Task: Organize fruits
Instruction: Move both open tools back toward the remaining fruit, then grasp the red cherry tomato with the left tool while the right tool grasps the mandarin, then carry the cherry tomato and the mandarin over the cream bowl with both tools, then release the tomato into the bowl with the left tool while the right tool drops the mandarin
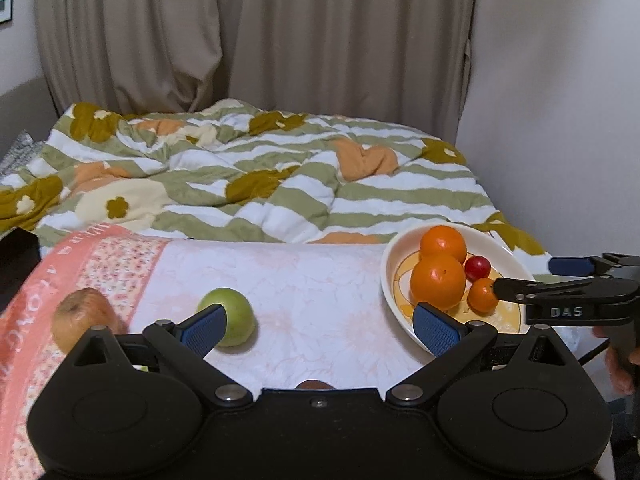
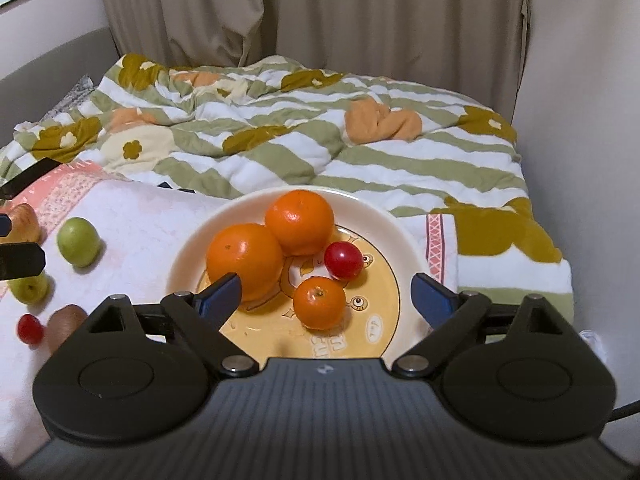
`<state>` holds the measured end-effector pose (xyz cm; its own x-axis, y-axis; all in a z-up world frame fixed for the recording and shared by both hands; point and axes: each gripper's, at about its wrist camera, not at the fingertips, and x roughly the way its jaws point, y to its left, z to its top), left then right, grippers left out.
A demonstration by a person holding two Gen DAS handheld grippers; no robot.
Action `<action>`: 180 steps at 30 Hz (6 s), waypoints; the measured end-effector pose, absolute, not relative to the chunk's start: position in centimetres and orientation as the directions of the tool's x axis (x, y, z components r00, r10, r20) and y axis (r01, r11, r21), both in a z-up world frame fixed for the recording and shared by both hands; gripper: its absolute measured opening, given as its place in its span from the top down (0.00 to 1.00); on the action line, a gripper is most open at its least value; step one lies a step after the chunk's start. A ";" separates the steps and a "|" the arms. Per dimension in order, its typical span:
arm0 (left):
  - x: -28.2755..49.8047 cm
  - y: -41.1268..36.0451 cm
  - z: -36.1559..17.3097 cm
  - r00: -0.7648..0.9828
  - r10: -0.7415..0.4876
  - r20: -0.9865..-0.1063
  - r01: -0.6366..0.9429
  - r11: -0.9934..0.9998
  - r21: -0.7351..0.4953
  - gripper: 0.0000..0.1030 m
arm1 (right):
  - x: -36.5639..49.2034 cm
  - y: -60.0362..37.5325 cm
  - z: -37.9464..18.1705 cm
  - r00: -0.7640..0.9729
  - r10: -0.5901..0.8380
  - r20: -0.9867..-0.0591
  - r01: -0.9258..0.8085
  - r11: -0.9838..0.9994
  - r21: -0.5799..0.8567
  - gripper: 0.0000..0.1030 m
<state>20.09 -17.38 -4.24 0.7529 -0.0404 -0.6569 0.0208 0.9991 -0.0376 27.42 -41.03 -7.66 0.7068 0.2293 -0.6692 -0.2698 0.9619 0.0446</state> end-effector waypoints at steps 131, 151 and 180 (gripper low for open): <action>13.7 -16.7 -0.4 0.711 -0.356 -0.607 0.347 0.928 -0.138 0.70 | 12.5 -36.9 0.2 0.733 0.037 -0.679 -0.002 0.999 0.053 0.51; 22.0 -26.9 -4.3 0.675 -0.266 -0.688 0.275 0.956 -0.100 0.70 | 21.9 -45.9 -3.4 0.690 0.165 -0.705 -0.132 0.986 0.102 0.51; 24.9 -27.4 -8.2 0.592 -0.236 -0.771 0.373 0.928 0.003 0.01 | 25.5 -46.1 -5.9 0.651 0.139 -0.746 -0.054 0.989 0.137 0.51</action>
<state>24.95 -27.39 -8.17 0.5918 -0.2356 -0.7709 0.3727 0.9279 0.0025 25.50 -46.14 -5.85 0.6514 0.1387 -0.7460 -0.0542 0.9891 0.1366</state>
